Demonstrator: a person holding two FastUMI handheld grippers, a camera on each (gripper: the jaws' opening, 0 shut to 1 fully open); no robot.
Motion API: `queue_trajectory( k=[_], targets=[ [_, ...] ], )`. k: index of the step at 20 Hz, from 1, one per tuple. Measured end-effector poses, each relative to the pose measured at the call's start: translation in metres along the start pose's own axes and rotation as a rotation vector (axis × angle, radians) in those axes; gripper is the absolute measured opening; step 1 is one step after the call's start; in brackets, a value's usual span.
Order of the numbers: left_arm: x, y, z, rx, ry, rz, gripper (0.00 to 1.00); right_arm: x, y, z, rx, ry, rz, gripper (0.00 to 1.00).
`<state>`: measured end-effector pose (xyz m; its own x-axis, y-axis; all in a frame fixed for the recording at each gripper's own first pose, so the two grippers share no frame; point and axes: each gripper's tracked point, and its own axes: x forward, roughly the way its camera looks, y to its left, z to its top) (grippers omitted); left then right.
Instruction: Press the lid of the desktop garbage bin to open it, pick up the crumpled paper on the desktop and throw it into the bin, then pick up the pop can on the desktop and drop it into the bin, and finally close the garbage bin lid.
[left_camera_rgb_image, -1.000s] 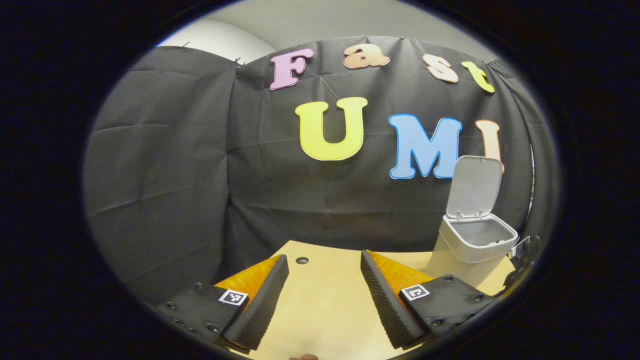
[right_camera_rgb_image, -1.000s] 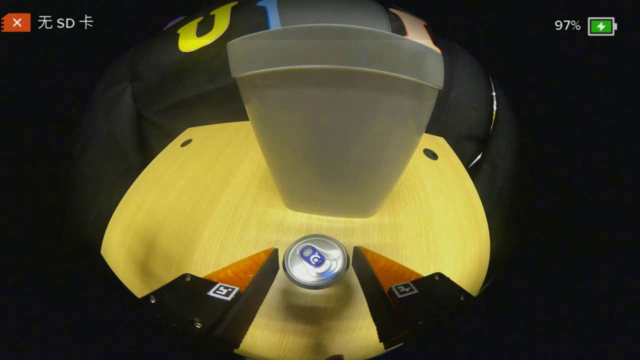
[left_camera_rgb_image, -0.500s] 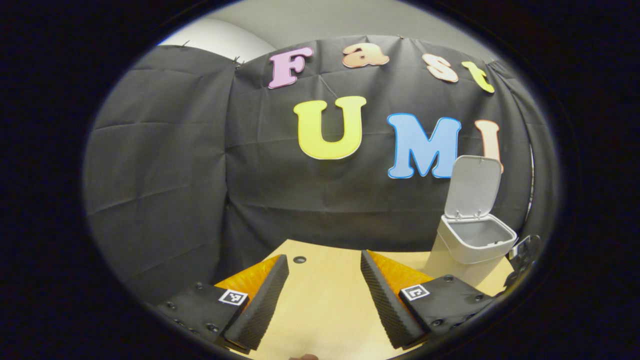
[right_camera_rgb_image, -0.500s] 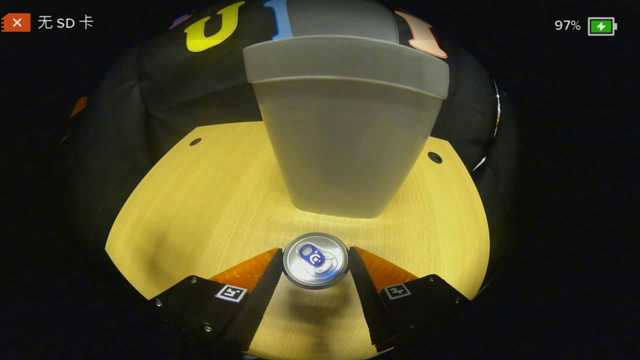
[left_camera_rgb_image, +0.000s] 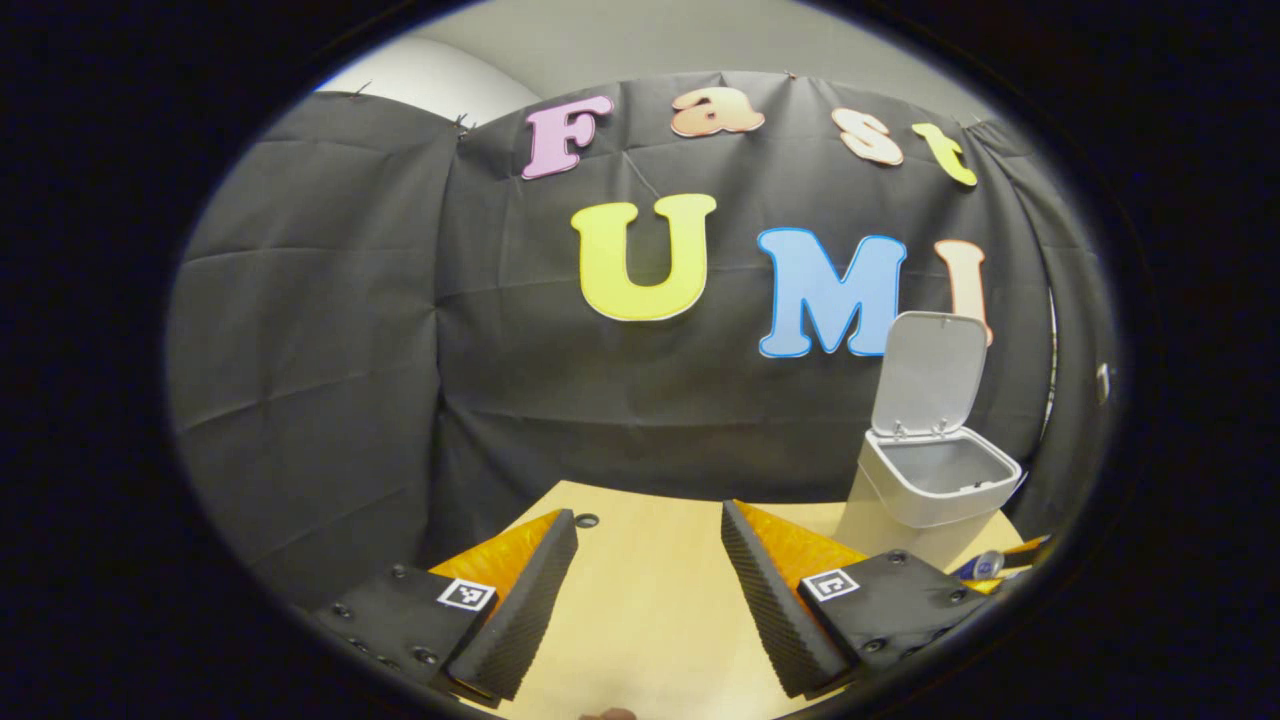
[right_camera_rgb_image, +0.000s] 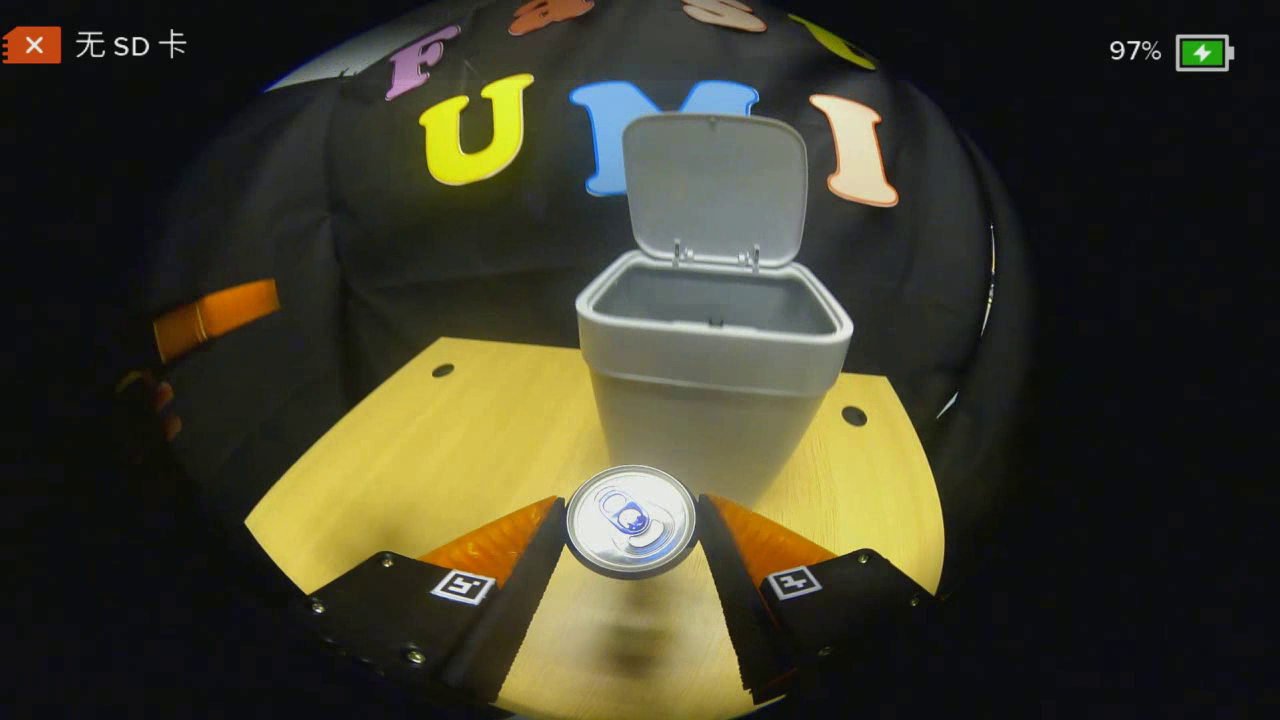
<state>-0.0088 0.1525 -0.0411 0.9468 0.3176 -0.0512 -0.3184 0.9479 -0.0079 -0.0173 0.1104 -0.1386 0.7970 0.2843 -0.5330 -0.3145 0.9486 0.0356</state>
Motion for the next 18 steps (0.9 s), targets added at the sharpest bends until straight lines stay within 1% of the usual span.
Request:
queue_trajectory(
  k=[3,7,8,11,12,15,18],
  targets=[
    [-0.001,-0.004,0.002,-0.01,-0.001,-0.013,1.0,-0.027,0.007,0.056,-0.022,-0.131,0.003,0.83],
    [-0.003,-0.009,0.0,-0.023,0.006,-0.028,1.0,-0.054,0.01,0.118,-0.035,-0.283,-0.002,0.83],
    [-0.003,-0.01,-0.001,-0.026,0.007,-0.03,0.96,-0.06,0.011,0.131,-0.038,-0.316,-0.003,0.83],
    [-0.004,-0.01,-0.001,-0.027,0.009,-0.031,0.96,-0.071,0.006,0.171,-0.061,-0.414,-0.026,0.83],
    [-0.007,-0.008,-0.002,-0.026,0.009,-0.029,1.0,-0.074,0.002,0.185,-0.071,-0.448,-0.043,0.83],
    [-0.01,-0.005,-0.005,-0.021,0.013,-0.022,1.0,-0.073,-0.004,0.215,-0.096,-0.533,-0.09,0.83],
    [-0.014,0.002,-0.006,-0.022,0.016,-0.008,1.0,-0.059,-0.013,0.224,-0.101,-0.552,-0.125,0.83]
  ],
)
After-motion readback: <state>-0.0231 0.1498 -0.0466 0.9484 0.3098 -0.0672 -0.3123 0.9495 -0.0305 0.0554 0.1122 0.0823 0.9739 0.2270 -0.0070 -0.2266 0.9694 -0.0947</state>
